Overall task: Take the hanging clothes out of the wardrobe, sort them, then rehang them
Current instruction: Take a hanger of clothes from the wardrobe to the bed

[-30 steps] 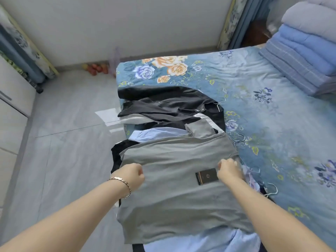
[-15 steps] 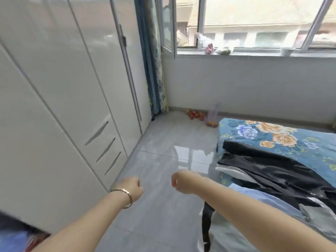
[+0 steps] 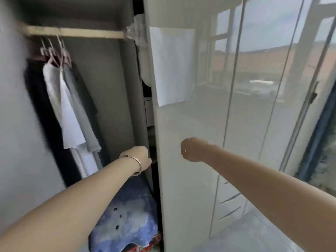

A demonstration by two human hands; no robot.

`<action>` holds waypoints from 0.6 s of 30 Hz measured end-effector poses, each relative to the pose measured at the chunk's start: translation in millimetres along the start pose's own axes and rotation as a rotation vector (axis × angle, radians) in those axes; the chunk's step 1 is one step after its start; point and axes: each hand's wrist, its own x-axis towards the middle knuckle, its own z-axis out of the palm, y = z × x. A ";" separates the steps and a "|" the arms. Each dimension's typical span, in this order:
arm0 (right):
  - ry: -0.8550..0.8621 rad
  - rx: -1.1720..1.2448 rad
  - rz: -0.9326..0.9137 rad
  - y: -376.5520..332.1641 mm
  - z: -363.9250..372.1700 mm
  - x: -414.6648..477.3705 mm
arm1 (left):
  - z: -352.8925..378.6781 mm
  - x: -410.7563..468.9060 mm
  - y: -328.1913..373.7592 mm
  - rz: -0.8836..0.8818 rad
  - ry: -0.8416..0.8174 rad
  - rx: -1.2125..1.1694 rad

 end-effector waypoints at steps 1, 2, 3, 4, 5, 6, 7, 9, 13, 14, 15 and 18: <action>0.022 -0.011 -0.032 -16.1 -10.7 21.4 | -9.5 6.2 -20.0 -0.050 0.030 -0.003; 0.032 -0.016 -0.067 -32.1 -22.4 41.2 | -18.7 11.5 -37.9 -0.098 0.055 -0.007; 0.047 0.002 -0.103 -48.0 -34.5 58.9 | -26.8 16.7 -55.1 -0.142 0.075 -0.011; 0.068 0.044 -0.134 -63.7 -46.3 77.3 | -34.6 20.2 -70.4 -0.185 0.083 -0.017; 0.091 0.104 -0.164 -79.3 -57.7 95.0 | -41.7 24.5 -85.1 -0.225 0.088 -0.027; 0.106 0.161 -0.199 -95.1 -68.1 113.8 | -48.0 29.4 -99.3 -0.267 0.090 -0.038; 0.112 0.223 -0.230 -110.3 -76.4 132.9 | -52.9 34.9 -112.2 -0.307 0.098 -0.050; 0.131 0.355 -0.297 -140.5 -92.4 169.2 | -62.3 45.0 -134.3 -0.387 0.140 -0.070; 0.211 0.529 -0.415 -196.8 -124.7 217.0 | -77.0 62.1 -164.2 -0.503 0.189 -0.063; 0.219 0.548 -0.438 -209.6 -131.6 224.3 | -81.1 65.2 -169.3 -0.529 0.194 -0.060; 0.221 0.562 -0.469 -224.4 -138.8 233.8 | -85.6 69.4 -175.5 -0.561 0.196 -0.057; 0.222 0.603 -0.575 -262.8 -156.8 263.5 | -95.5 81.9 -192.3 -0.627 0.195 -0.060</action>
